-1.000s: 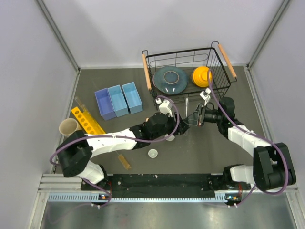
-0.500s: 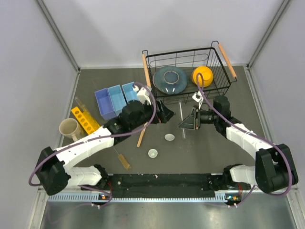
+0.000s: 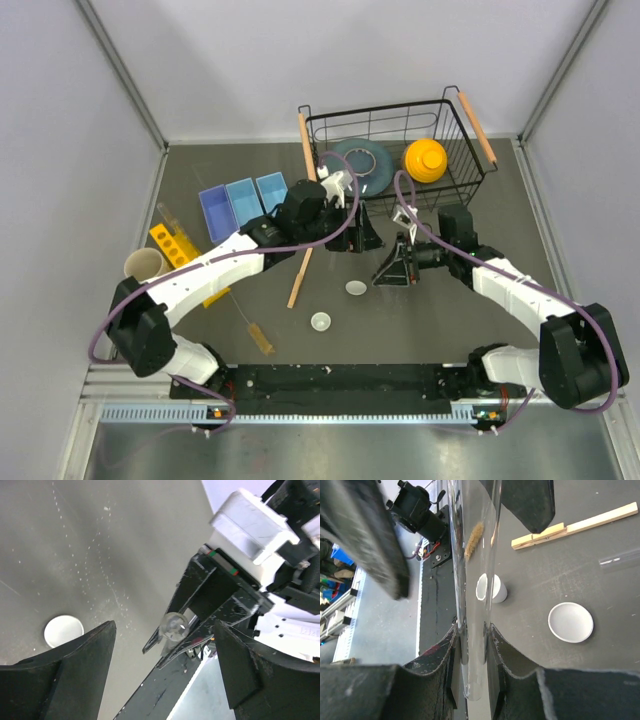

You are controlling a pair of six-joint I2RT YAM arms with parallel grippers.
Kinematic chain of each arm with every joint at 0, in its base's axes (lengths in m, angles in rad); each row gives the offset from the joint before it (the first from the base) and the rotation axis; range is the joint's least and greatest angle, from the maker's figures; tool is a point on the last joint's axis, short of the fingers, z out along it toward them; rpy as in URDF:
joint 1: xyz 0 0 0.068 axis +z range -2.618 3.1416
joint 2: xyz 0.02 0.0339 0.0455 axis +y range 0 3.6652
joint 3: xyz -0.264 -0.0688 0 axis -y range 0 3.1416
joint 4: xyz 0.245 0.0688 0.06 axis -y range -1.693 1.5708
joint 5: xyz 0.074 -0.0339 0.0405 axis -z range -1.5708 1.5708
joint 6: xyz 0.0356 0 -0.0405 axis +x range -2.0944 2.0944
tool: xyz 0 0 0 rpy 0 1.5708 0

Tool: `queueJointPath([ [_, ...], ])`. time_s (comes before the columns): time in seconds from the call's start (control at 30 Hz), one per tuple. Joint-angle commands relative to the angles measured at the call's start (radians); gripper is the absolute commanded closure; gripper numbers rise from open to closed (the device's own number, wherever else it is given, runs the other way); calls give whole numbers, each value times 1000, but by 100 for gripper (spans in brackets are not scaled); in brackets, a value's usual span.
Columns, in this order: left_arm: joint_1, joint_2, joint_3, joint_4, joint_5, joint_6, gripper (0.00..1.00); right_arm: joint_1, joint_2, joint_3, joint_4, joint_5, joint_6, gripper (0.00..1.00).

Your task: Organize the chemistry lab equipment

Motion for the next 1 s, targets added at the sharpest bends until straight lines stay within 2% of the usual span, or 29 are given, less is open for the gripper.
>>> queueJointPath([
  [0.0, -3, 27, 62, -51, 32, 31, 20, 12, -27, 53, -21, -42, -88, 85],
  [0.27, -8, 43, 76, -71, 43, 29, 39, 17, -25, 55, -41, -50, -117, 85],
  [0.57, -20, 47, 83, -64, 74, 12, 48, 22, -22, 61, -64, -41, -144, 85],
  [0.97, -35, 32, 64, -49, 100, -18, 80, 23, -25, 68, -85, -38, -164, 85],
])
